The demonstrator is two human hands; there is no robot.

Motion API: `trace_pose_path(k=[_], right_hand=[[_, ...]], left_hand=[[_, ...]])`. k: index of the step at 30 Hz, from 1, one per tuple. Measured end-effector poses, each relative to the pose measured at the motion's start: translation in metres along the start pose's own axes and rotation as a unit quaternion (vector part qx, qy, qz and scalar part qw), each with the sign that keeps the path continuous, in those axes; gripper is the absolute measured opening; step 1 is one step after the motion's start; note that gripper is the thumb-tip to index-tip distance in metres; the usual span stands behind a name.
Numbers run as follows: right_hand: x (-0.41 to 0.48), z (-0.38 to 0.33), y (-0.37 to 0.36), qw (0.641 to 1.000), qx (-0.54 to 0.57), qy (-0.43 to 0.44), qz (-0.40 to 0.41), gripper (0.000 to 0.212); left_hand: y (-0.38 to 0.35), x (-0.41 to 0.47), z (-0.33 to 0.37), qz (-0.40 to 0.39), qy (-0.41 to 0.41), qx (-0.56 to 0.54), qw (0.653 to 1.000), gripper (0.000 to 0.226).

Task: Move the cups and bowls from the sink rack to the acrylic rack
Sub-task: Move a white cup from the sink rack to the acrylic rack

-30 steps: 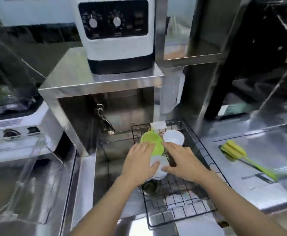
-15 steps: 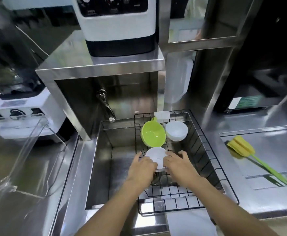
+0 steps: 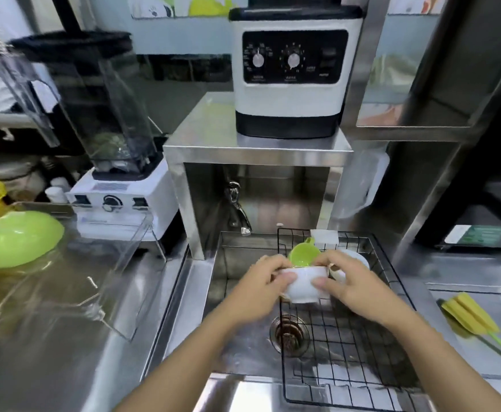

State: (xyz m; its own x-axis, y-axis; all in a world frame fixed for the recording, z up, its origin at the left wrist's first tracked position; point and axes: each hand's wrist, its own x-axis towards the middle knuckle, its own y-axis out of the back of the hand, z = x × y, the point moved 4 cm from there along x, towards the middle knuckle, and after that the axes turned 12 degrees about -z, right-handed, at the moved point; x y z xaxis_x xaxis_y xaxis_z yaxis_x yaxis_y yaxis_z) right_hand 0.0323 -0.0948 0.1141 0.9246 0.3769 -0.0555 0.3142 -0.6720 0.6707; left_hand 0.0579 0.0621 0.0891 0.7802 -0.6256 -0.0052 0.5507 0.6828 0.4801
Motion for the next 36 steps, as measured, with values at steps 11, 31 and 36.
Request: trace_pose_path(k=[11,31,36], right_hand=[[0.078,-0.130,-0.050,0.975,-0.110,0.188,-0.030,0.093],[0.225,-0.226,-0.172,0.985,-0.154,0.075,0.025,0.048],[0.239,-0.210,-0.183,0.987,-0.154,0.046,0.028,0.035]], left_hand=[[0.144,-0.079,0.009,0.179,-0.023,-0.238,0.954,0.020],[0.283,-0.127,-0.083,0.209,0.158,0.243,0.934,0.049],[0.286,-0.119,-0.101,0.162,0.185,0.214,0.945,0.052]])
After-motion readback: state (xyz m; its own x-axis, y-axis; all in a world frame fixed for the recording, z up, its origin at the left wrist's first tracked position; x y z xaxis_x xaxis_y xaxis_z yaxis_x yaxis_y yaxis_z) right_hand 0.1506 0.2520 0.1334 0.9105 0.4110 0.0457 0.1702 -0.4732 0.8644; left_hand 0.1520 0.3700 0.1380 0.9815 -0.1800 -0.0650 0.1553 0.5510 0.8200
